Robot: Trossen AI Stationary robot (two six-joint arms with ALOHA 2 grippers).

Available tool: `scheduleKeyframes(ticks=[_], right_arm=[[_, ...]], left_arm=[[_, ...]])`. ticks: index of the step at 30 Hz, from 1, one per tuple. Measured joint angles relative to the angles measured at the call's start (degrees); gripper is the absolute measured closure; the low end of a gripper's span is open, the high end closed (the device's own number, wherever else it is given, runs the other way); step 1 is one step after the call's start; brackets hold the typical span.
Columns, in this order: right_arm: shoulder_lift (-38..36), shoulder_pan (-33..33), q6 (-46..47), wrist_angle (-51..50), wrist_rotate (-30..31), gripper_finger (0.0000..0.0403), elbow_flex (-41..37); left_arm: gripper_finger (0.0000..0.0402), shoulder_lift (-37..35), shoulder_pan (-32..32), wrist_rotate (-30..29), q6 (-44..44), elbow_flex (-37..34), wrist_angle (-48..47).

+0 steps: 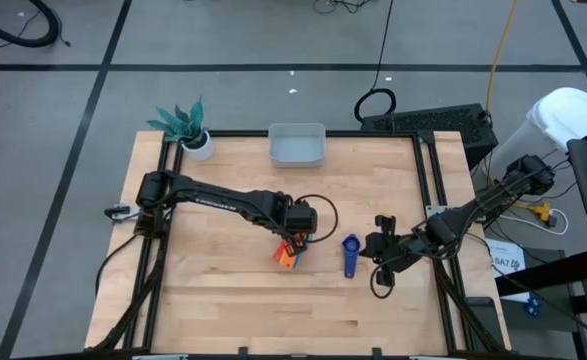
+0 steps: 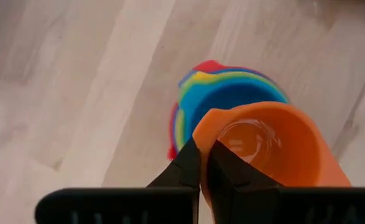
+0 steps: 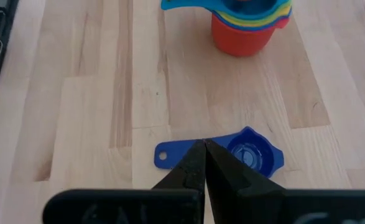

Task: Nest measuring cups in basket
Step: Stack the orange measuring cup on top of the light blue measuring cup

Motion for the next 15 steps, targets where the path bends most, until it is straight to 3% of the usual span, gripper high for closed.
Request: scheduleKeyframes(ticks=[15], right_arm=[[0.0,0.0,-0.1,0.0,0.0,0.0403,0.0]], left_arm=[[0.0385,0.2,0.1,0.0,0.0,0.0,0.2]])
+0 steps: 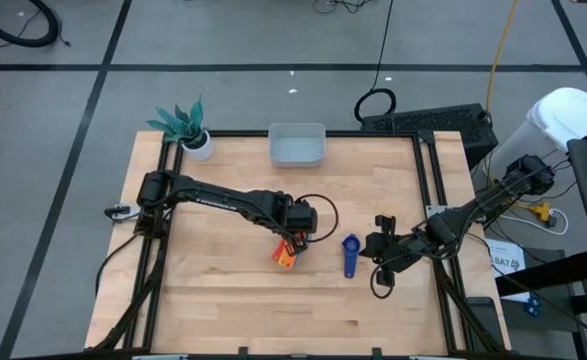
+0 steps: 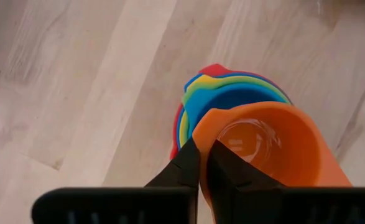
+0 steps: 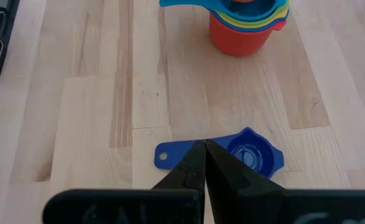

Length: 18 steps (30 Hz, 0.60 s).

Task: Nest measuring cups in basket
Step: Stack the orange measuring cup on top of the light blue measuring cup

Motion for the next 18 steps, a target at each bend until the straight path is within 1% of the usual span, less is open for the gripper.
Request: scheduleKeyframes(ticks=[7,18], right_arm=[[0.0,0.0,0.1,0.0,0.0,0.0403,0.0],[0.0,0.0,0.4,0.0,0.0,0.0403,0.0]], left_arm=[[0.0377,0.0,0.0,0.1,0.1,0.0,0.2],[0.037,0.0,0.0,2.1,1.1,0.0,0.2]])
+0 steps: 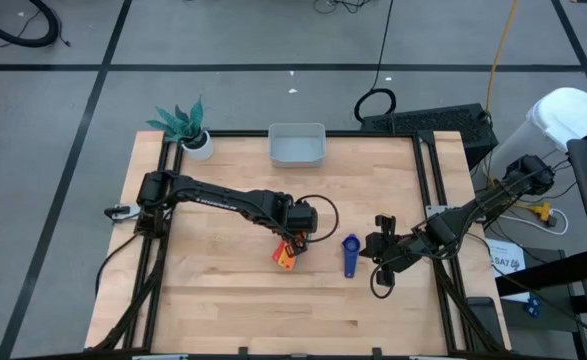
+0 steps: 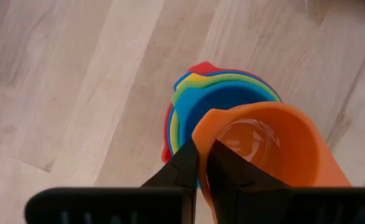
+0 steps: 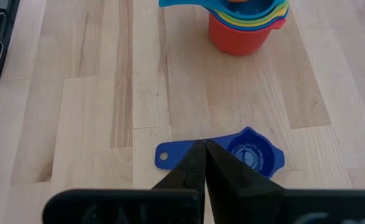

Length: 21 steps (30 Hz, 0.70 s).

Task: Nest measuring cups in basket
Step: Stack the orange measuring cup on top of the light blue measuring cup, then stack the dark blue measuring cup on top of the orange measuring cup

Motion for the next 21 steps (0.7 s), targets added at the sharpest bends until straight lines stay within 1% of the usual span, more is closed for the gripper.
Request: scheduleKeyframes(ticks=[3,12,16,21], right_arm=[[0.0,0.0,0.0,0.0,0.0,0.0403,0.0],[0.0,0.0,0.0,0.0,-0.1,0.0403,0.0],[0.0,0.0,0.0,0.0,-0.1,0.0403,0.0],[0.0,0.0,0.3,0.0,-0.2,0.0403,0.0]], left_arm=[[0.0352,0.0,0.0,0.1,0.0,0.0,0.0],[0.0271,0.0,0.0,0.1,-0.9,0.0,0.0],[0.0248,0.0,0.0,0.0,-1.0,0.0,0.0],[0.0233,0.0,0.1,-0.2,-1.0,0.0,0.0]])
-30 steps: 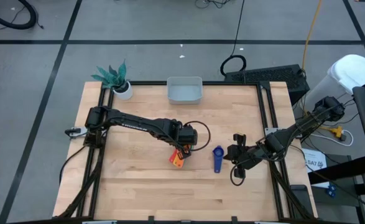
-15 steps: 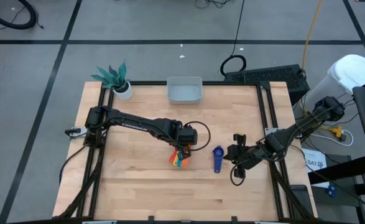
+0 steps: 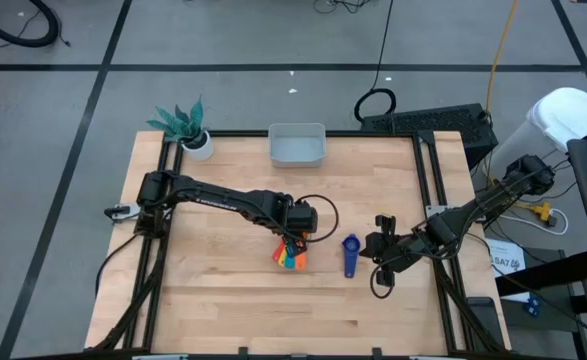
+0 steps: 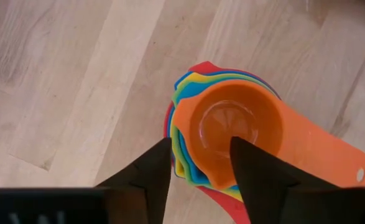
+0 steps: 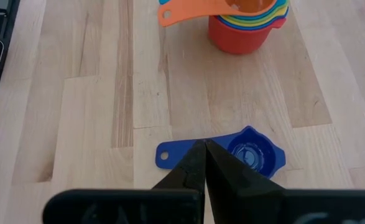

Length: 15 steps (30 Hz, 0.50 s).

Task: Nest measuring cups in basket
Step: Stack the dark blue measuring cup on top of the orange measuring cup

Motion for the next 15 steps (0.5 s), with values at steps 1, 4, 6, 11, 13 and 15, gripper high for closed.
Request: scheduleKeyframes(ticks=[1,4,6,11,13,15], right_arm=[[0.0,0.0,0.1,0.0,0.0,0.0403,0.0],[0.0,0.0,0.2,0.0,0.0,0.0403,0.0],[0.0,0.0,0.2,0.0,0.0,0.0403,0.0],[0.0,0.0,0.1,0.2,0.0,0.0403,-0.7],[0.0,0.0,0.2,0.0,0.0,0.0403,-2.1],[0.0,0.0,1.5,0.0,0.0,0.0403,-4.2]], left_arm=[[0.0231,0.0,0.0,0.0,0.0,0.0,0.0],[0.0229,0.0,0.0,0.0,0.0,0.0,0.0],[0.0229,0.0,0.0,0.0,0.0,0.0,0.0],[0.0229,-0.5,0.1,-0.5,0.0,0.0,0.1],[0.0229,-1.0,0.1,-0.6,0.1,0.0,0.0],[0.0229,-1.5,0.1,-1.1,0.1,0.0,0.8]])
